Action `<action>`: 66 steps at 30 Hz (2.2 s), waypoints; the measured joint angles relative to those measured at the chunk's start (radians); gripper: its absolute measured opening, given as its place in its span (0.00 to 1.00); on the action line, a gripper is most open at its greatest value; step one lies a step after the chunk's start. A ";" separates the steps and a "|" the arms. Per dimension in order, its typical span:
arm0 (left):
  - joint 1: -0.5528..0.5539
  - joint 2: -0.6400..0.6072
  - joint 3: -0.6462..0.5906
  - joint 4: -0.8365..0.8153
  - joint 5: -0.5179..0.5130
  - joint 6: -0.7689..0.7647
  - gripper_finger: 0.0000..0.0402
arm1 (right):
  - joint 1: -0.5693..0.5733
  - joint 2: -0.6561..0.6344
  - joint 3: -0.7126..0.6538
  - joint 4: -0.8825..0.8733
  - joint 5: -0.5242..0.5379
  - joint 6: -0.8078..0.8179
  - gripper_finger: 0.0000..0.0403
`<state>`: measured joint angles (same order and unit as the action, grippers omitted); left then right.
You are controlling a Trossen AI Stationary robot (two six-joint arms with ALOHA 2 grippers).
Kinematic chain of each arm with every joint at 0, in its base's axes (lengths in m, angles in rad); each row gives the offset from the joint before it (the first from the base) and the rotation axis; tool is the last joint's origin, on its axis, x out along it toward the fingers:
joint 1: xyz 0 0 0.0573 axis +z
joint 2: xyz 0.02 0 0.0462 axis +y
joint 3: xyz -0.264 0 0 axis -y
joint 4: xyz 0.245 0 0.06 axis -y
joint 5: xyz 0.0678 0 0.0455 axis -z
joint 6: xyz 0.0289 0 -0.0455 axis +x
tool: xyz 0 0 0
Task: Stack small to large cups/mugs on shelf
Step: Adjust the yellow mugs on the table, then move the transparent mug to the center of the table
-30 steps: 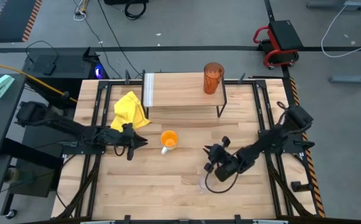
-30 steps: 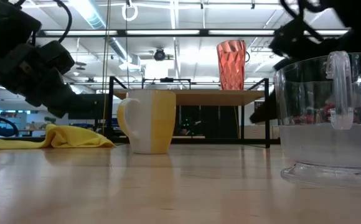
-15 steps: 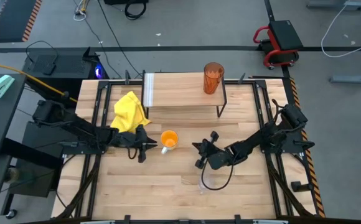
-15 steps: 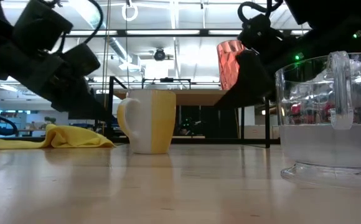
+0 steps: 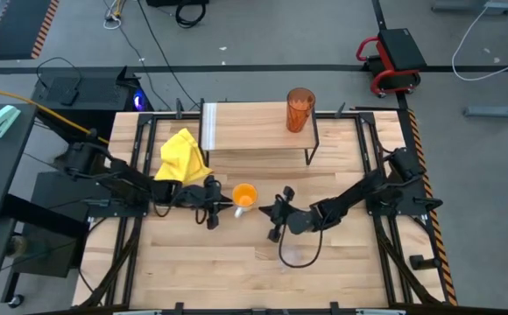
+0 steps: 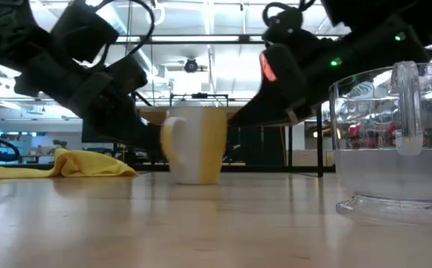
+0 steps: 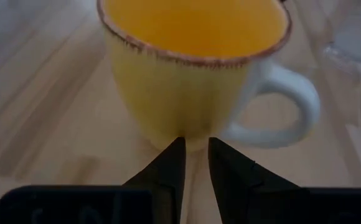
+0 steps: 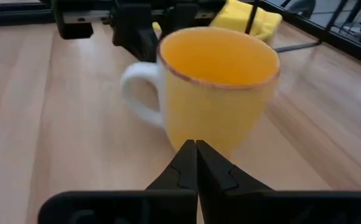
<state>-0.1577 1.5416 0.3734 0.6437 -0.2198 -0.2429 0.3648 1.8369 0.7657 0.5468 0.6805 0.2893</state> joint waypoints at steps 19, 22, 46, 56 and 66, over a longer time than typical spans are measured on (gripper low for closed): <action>0.000 0.126 0.115 0.001 0.043 0.033 0.20 | -0.046 0.053 0.059 -0.071 -0.006 -0.003 0.01; 0.000 0.133 0.116 -0.003 0.041 0.031 0.19 | -0.046 0.048 0.059 -0.073 -0.001 -0.001 0.01; -0.085 0.141 0.119 -0.003 0.041 -0.008 0.18 | 0.168 -0.194 0.057 -0.512 0.019 0.139 0.03; -0.089 0.140 0.119 -0.003 -0.006 -0.008 0.19 | 0.382 -0.432 0.043 -0.698 0.348 0.223 0.03; -0.089 0.140 0.119 -0.003 -0.007 -0.035 0.19 | 0.618 -0.233 0.034 -0.704 0.349 0.466 0.01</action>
<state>-0.2466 1.6817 0.4927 0.6403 -0.2272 -0.2776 0.9829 1.6035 0.8001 -0.1571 1.0295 0.7553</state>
